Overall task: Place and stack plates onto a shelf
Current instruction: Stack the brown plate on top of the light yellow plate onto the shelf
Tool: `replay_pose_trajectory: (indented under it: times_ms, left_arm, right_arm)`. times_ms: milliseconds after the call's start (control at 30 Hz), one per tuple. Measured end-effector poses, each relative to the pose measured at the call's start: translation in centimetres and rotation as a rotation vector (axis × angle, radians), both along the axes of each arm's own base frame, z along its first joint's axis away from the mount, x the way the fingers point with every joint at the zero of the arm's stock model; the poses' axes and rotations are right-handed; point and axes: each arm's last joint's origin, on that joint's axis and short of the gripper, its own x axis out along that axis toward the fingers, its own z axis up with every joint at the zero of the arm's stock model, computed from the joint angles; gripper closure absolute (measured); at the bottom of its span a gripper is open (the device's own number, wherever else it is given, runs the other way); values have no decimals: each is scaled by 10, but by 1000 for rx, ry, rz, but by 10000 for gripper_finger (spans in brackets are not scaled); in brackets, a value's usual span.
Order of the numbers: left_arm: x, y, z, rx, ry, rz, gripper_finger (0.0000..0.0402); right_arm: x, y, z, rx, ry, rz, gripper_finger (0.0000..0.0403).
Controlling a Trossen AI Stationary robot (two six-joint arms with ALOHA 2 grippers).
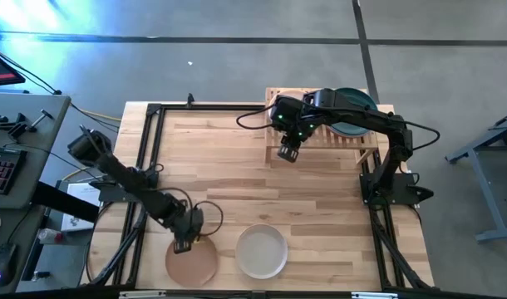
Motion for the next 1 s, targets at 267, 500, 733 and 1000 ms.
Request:
replay_pose_trajectory:
  times_ms: [267,500,733,1000]
  left_arm:
    - [10,38,18,20,-57,55,401]
    - [19,73,31,27,-129,160,401]
    - [35,105,50,17,-198,379,401]
    - [53,138,87,89,-336,558,401]
  right_arm:
    - [1,0,0,-2,-11,0,295]
    - [5,-1,2,-11,-58,0,295]
    - [13,-2,6,-21,-151,-18,295]
    - [21,-6,11,-62,-244,-30,295]
